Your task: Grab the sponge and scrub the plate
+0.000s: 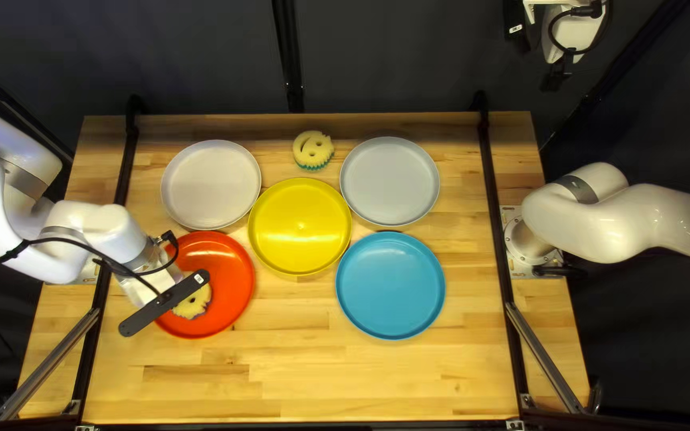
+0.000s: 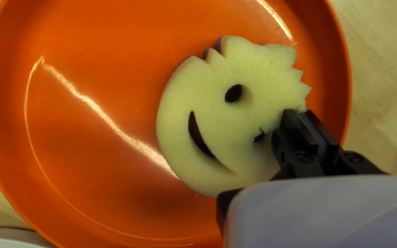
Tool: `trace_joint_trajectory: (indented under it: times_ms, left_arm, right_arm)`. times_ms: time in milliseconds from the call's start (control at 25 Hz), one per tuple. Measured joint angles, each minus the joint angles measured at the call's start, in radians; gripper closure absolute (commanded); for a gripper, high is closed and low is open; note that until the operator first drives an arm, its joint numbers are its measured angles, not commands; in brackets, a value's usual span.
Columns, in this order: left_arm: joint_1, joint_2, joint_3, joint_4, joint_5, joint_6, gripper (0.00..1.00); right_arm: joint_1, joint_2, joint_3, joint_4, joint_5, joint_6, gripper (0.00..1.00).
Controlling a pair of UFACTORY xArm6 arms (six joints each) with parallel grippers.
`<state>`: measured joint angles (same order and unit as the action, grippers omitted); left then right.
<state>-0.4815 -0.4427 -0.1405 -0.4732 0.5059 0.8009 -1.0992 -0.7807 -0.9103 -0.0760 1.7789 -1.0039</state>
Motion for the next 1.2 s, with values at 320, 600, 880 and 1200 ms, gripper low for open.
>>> trace_joint_trajectory:
  times_ms: [320,600,880,1200]
  left_arm:
    - [0.142,-0.121,0.074,0.036,0.072,0.052,1.00]
    - [0.264,-0.135,0.090,0.032,0.095,0.170,1.00]
    - [0.186,0.014,0.021,-0.030,0.003,0.189,1.00]
    - [0.071,0.157,-0.128,0.013,-0.040,0.071,1.00]
  right_arm:
    - [0.000,0.000,0.000,0.000,0.000,0.000,0.00]
    - [0.000,0.000,0.000,0.000,0.000,0.000,0.00]
    - [0.000,0.000,0.000,0.000,0.000,0.000,0.00]
    - [0.000,0.000,0.000,0.000,0.000,0.000,0.00]
